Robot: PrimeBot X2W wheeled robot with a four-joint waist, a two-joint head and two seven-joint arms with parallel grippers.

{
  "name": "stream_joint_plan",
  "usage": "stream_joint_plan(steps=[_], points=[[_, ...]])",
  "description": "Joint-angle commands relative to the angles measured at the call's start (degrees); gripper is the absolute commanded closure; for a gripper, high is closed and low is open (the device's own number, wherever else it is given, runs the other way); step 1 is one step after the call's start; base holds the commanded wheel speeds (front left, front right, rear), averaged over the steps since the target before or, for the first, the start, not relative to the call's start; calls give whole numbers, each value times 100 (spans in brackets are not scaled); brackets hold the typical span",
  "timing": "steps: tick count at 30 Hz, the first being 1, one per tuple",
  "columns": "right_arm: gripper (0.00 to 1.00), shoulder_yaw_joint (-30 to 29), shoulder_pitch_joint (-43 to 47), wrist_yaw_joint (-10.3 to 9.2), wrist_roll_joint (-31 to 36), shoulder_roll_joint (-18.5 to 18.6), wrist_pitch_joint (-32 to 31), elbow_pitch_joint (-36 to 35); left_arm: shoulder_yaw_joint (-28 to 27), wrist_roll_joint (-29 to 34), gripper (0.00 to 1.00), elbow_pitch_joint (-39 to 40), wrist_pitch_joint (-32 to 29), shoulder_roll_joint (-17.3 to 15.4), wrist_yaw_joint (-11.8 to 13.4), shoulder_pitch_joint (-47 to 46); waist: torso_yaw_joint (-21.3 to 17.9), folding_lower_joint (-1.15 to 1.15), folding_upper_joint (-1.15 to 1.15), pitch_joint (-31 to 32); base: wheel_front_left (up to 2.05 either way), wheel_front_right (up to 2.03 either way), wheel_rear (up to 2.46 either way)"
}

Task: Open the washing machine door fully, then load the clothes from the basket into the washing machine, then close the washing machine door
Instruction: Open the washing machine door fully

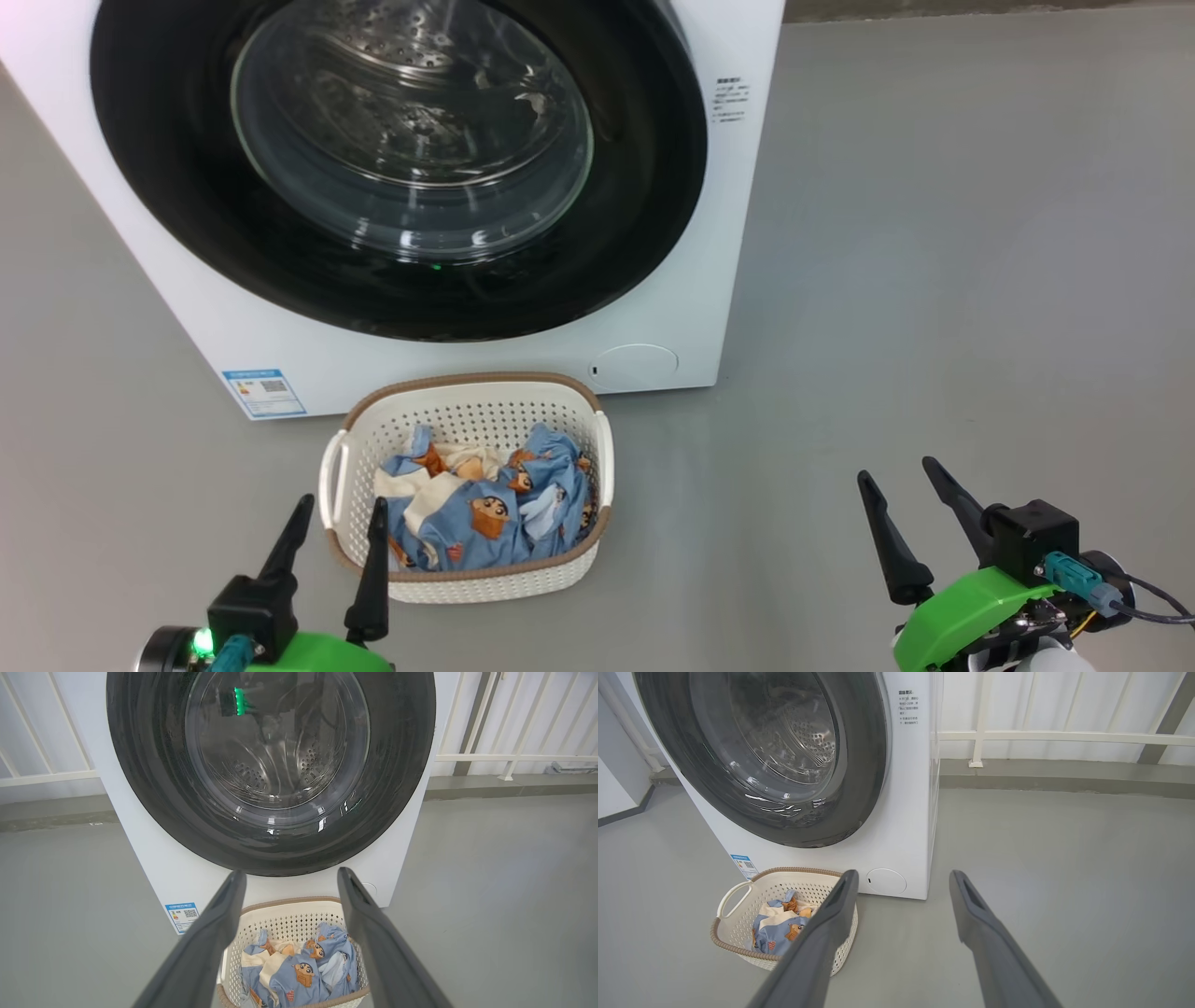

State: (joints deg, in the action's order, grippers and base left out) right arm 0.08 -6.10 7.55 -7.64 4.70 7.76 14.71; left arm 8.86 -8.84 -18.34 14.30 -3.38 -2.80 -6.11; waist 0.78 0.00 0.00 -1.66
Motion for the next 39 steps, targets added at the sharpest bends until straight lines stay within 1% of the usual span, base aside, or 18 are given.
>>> stream_joint_plan(steps=[1,29,30,31,32,39], points=[[0,134,-246,-6,-26,7,68,-162,-175,-28,0,152,70,-80,-16,-224,1,0,0,-3,33,33,-66],[0,106,-281,-6,-14,5,97,-118,-159,13,0,125,70,-82,48,-223,0,0,0,-18,2,2,-4],[2,100,-281,-6,-20,4,96,-117,-159,11,0,122,70,-81,48,-223,0,0,0,-16,0,0,0],[60,94,-281,-6,-33,1,96,-116,-159,10,0,119,70,-80,49,-223,0,0,0,-13,0,0,0],[100,96,-281,-6,-46,-1,102,-119,-158,8,0,114,70,-79,50,-222,1,0,0,-10,0,0,0],[100,122,-275,-6,-98,15,70,-135,-154,-16,0,101,70,-74,40,-226,3,0,0,-23,0,0,0]])
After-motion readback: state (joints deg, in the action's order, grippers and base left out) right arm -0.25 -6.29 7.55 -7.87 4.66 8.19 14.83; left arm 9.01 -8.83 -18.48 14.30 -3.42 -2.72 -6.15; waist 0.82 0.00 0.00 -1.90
